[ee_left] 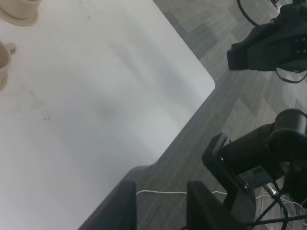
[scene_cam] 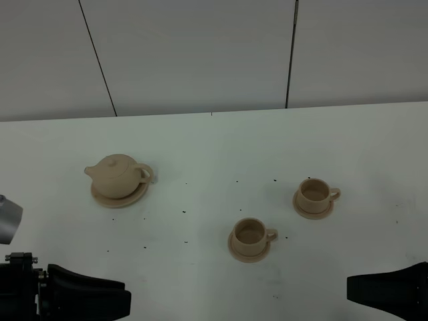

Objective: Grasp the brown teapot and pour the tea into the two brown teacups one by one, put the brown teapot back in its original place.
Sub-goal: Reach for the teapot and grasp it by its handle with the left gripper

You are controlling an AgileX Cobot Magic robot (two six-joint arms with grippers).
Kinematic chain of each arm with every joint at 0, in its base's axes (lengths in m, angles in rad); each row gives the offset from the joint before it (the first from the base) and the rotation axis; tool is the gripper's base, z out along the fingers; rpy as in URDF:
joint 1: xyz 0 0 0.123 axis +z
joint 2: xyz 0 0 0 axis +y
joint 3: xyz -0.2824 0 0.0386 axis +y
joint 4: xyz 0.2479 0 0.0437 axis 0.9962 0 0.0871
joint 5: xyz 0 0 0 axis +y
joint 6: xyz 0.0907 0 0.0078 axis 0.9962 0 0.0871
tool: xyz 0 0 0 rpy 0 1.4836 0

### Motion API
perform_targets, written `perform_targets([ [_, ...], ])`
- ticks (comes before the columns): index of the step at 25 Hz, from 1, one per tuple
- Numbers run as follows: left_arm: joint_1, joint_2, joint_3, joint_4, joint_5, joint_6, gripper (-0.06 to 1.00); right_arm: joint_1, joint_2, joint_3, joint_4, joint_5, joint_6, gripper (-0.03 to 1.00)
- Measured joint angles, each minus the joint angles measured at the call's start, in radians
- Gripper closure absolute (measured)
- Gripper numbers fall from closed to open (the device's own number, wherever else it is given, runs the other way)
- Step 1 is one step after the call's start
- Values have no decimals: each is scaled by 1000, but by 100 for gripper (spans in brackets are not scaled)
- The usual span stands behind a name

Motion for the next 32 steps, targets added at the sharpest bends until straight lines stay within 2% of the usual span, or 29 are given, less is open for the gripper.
perform_targets([
  [26, 0, 0, 0, -3, 0, -7, 62, 0, 0, 0, 0, -2, 0, 73],
  [32, 0, 0, 0, -3, -3, -18, 62, 0, 0, 0, 1, -44, 0, 73],
])
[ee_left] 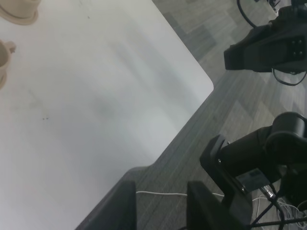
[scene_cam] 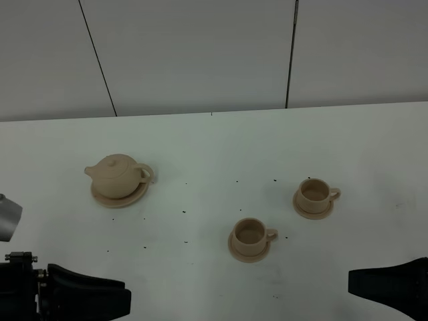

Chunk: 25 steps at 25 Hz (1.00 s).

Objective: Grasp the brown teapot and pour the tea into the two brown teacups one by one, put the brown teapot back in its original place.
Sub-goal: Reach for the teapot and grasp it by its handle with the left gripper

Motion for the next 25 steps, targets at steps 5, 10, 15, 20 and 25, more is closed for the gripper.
perform_targets([
  [5, 0, 0, -3, 0, -28, -23, 62, 0, 0, 0, 0, -7, 0, 73],
  [10, 0, -2, -35, 1, -31, -29, 62, 0, 0, 0, 0, -7, 0, 73],
  [15, 0, -21, -72, 13, -33, -29, 62, 0, 0, 0, 0, -7, 0, 73],
  [20, 0, -33, -91, 19, -30, -29, 62, 0, 0, 0, 0, -7, 0, 73],
  [25, 0, -33, -92, 23, -26, -29, 62, 0, 0, 0, 0, -7, 0, 73],
])
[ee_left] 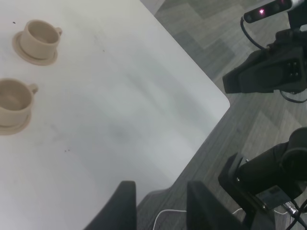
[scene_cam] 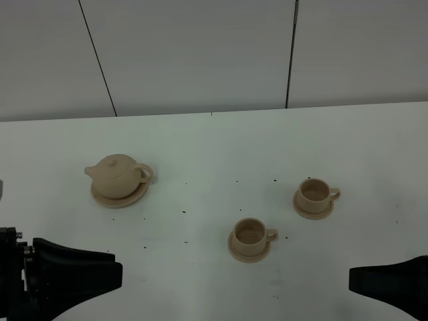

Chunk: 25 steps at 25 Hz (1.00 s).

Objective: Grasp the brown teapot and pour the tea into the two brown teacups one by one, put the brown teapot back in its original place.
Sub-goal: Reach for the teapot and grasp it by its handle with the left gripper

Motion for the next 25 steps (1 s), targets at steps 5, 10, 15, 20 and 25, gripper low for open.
perform_targets([
  [5, 0, 0, 0, 21, -2, 0, 62, 0, 0, 0, 0, 0, 0, 73],
  [10, 0, 0, 0, 28, -2, 0, 62, 0, 0, 0, 0, 0, -3, 73],
  [15, 0, 0, 0, 43, -11, 0, 62, 0, 0, 0, 0, -1, -61, 73],
  [20, 0, 0, 0, 47, -27, 0, 62, 0, 0, -34, -24, -20, -71, 73],
  [25, 0, 0, 0, 47, -44, 0, 62, 0, 0, -89, -108, -77, -36, 73],
])
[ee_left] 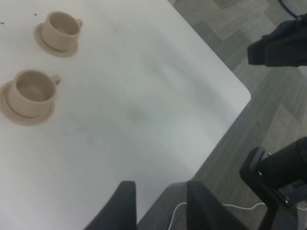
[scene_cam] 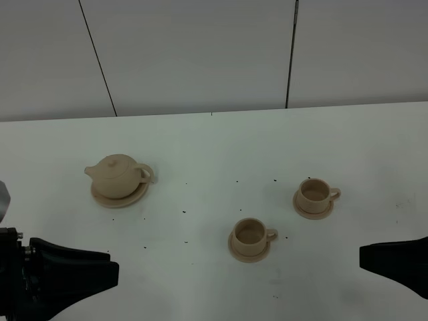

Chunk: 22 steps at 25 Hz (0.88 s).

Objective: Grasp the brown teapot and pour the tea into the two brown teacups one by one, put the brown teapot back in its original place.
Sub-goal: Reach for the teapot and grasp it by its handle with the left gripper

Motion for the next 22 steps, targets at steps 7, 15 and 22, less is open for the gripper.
perform_targets([
  [7, 0, 0, 0, 0, -3, 0, 62, 0, -76, -37, -263, -115, 221, 73],
  [15, 0, 0, 0, 1, -5, 0, 62, 0, -312, -39, -646, -123, 565, 73],
  [22, 0, 0, 0, 1, -21, -14, 62, 0, -497, -40, -1023, 11, 854, 73],
])
